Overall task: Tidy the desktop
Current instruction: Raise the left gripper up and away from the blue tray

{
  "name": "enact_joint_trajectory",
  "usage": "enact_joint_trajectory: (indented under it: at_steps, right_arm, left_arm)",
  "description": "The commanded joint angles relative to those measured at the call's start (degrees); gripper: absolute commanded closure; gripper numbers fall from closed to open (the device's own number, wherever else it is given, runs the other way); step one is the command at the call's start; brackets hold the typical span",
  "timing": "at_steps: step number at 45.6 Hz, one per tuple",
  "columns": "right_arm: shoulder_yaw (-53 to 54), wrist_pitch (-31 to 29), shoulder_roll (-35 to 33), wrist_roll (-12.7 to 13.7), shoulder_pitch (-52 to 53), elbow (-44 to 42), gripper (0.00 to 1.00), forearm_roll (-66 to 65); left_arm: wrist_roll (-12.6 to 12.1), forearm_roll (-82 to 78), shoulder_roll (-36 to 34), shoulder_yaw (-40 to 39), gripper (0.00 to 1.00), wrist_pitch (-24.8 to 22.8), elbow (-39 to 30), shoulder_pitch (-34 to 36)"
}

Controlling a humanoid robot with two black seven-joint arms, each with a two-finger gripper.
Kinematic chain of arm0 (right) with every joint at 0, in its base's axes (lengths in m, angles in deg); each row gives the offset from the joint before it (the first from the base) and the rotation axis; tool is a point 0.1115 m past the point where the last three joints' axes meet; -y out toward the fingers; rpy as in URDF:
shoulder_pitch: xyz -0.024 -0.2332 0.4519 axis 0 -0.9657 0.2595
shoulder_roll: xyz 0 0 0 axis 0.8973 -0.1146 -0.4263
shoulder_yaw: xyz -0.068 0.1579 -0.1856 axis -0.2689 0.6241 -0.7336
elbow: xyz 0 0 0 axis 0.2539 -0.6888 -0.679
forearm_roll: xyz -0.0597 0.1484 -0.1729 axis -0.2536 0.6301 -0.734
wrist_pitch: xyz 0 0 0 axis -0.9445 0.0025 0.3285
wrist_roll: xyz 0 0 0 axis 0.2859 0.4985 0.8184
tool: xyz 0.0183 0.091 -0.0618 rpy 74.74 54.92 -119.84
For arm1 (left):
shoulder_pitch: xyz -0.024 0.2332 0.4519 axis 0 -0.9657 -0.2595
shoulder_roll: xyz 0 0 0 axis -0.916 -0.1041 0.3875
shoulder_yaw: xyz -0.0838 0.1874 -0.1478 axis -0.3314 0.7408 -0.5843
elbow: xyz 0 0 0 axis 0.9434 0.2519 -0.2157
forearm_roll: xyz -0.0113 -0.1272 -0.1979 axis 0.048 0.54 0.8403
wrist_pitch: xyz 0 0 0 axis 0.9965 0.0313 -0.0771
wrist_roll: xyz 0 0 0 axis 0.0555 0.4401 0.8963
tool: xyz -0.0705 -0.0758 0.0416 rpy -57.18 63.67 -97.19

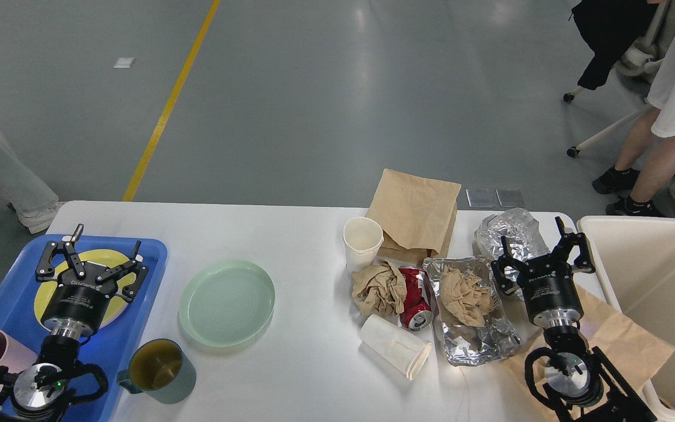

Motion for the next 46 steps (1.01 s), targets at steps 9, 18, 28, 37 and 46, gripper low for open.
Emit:
enact_joint_trajectory:
  at_steps: [9,18,28,37,46]
  right_arm:
    - [0.0,0.0,0.0,0.0,0.0,0.0,0.00,0.0]
    - [0.0,0.0,0.0,0.0,0.0,0.0,0.00,0.0]
    - [0.0,0.0,0.0,0.0,0.0,0.0,0.00,0.0]
    - [0.0,0.0,0.0,0.0,0.0,0.0,0.00,0.0]
    - [0.0,0.0,0.0,-0.1,0.0,0.0,0.00,0.0]
  left_arm:
    - [0.1,0.4,-0.8,-0.5,0.03,0.6,0.0,0.3]
    - [0.2,0.4,-1.3,-0.5,0.03,1.1,0.0,1.3]
    - [0.3,0.5,-7.1,1.9,0.03,1.3,0.0,1.5]
    - [0.2,0.5,-15.7,14.9,0.03,1.3,0.8,5.1]
    - [-0.8,0.2,-22.4,32.6,0.03,1.3,4.2,13.6]
